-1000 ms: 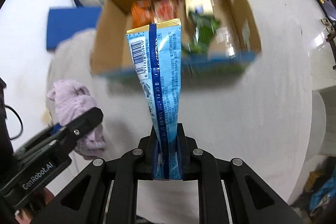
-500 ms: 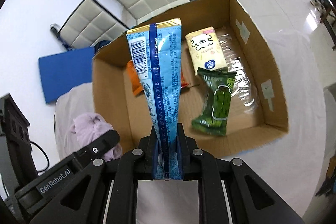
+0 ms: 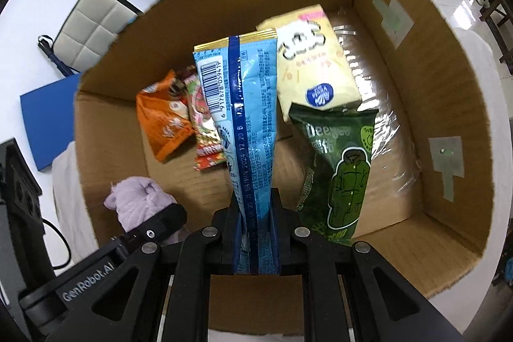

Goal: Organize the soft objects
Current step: 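Lower the towel and blue packet into the box and open both tools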

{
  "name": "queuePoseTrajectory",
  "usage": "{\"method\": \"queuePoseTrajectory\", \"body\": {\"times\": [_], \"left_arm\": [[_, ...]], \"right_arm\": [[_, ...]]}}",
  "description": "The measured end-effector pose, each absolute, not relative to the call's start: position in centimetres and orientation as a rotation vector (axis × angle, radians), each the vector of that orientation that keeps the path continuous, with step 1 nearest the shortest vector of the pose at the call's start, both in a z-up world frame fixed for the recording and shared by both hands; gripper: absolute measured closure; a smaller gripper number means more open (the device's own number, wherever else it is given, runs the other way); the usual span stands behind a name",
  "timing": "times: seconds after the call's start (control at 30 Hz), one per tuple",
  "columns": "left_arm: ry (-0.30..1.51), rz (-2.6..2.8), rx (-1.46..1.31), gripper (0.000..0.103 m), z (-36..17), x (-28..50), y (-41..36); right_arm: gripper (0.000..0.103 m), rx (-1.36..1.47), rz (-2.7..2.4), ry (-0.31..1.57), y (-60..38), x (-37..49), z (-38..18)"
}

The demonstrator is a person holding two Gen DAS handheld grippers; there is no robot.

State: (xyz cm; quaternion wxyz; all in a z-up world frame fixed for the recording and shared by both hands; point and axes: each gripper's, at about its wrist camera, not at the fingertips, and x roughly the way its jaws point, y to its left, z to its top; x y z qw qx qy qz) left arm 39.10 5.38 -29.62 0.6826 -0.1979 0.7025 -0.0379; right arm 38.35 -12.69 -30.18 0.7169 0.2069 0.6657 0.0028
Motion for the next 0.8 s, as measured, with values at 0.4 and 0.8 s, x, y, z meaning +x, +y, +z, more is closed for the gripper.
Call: {"method": "queuePoseTrajectory", "body": {"times": [0.4,0.8], "left_arm": [[1.579,-0.025,-0.414,0.037,-28.7,38.4,6.4],[1.430,0.014,-0.142,0.005,-23.9,35.8,6.2]], "right_arm": [[0.070,0.365,0.001,1.526,-12.2,38.0,-31.0],[0.019,0.101,0.005,1.437,-12.6,35.6,-26.7]]}}
